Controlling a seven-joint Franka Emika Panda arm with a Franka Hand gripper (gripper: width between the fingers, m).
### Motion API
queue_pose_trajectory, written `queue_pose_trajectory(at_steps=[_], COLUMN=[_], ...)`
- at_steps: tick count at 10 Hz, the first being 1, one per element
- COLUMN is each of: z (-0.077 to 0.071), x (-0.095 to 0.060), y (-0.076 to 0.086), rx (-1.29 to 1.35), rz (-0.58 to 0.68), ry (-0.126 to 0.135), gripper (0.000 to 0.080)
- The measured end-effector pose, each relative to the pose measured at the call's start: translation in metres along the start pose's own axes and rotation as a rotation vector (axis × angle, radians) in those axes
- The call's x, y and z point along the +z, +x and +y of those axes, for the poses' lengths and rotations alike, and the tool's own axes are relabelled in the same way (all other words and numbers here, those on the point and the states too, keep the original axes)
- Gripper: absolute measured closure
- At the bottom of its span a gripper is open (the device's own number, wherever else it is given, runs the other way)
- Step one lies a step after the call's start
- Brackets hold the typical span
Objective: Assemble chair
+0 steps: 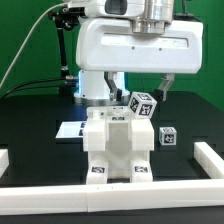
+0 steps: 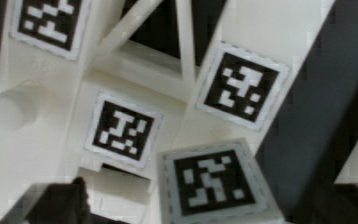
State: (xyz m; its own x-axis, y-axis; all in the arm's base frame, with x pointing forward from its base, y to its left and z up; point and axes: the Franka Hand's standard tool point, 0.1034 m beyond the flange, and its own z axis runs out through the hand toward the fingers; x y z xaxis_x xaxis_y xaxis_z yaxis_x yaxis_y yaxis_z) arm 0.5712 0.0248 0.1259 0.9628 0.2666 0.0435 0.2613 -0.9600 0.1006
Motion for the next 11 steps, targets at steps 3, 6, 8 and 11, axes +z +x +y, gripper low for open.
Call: queue_pose_trajectory(at_steps=[3,6,8,11], z=[0.0,-0.002,-0.008,0.001], x=[0.0,-0.003,-0.004,-0.003], y=[0.0,0.004,0.012,0.011], rx=[0.0,0.023,0.036,0.046], rz=[0.0,0.007,0.061,0.078], ry=[0.0,0.018,0.025,0.02], gripper=[0.0151,0.015,0.015,0.015])
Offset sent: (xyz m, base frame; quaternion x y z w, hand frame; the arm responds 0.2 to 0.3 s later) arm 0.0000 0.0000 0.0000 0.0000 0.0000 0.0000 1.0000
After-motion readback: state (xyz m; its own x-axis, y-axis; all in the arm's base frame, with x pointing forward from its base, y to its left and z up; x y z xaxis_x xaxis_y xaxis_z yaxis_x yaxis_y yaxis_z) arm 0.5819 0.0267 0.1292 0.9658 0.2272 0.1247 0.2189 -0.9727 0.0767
